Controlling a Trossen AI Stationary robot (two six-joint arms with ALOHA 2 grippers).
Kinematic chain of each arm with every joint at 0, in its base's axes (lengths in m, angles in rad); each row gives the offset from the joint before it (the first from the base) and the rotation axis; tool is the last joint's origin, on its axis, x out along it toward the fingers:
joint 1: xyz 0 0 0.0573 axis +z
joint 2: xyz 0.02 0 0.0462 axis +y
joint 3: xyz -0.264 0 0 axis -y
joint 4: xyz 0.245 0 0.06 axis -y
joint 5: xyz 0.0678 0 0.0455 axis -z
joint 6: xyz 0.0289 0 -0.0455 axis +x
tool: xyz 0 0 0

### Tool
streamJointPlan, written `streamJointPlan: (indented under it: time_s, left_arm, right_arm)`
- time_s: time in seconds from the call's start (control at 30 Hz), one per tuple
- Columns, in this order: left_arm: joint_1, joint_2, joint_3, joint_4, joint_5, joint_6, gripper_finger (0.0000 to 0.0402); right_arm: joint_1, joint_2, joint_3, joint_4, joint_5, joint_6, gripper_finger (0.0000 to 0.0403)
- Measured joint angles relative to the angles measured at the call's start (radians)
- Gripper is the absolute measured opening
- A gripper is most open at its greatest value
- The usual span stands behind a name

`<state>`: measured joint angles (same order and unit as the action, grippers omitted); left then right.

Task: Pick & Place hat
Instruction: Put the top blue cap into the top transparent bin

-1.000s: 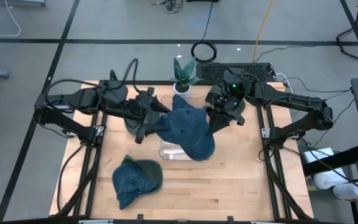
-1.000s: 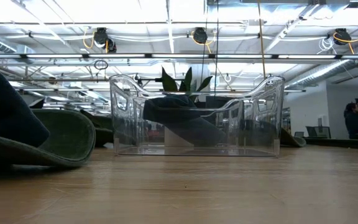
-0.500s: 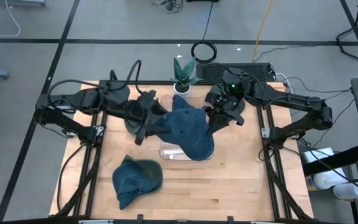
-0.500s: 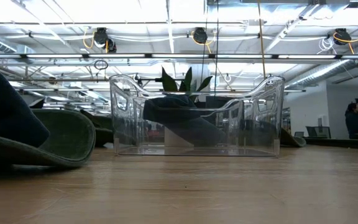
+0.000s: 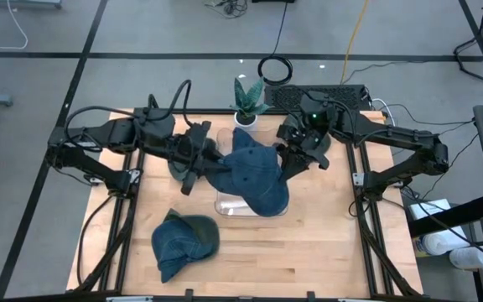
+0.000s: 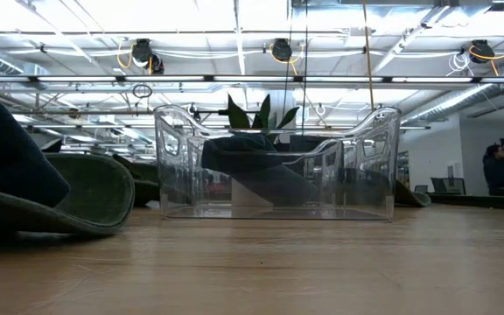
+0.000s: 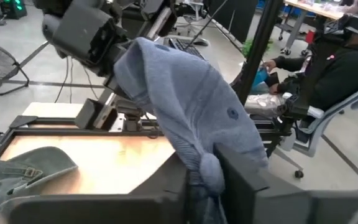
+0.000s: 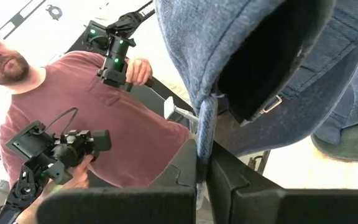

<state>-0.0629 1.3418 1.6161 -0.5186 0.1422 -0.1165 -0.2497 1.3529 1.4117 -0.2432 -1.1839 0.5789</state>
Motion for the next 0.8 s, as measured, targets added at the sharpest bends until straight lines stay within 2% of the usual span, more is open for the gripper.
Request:
streamJointPlan:
  time_s: [0.17,0.4,0.5,0.8]
  left_arm:
    - [0.024,-0.001,0.000,0.000,0.064,-0.035,0.0019]
    - [0.055,-0.001,0.000,0.000,0.155,-0.144,0.0035]
    - [0.064,-0.001,0.000,0.000,0.174,-0.145,0.0018]
    - [0.086,-0.002,0.000,0.001,0.234,-0.144,0.0019]
  right_arm:
    - [0.000,0.000,0.000,0.000,0.002,0.000,0.0002]
    - [0.000,0.000,0.000,0.000,0.005,0.000,0.0002]
    - [0.000,0.000,0.000,0.000,0.007,-0.003,0.0002]
    - [0.000,0.000,-0.001,0.000,0.022,-0.019,0.0006]
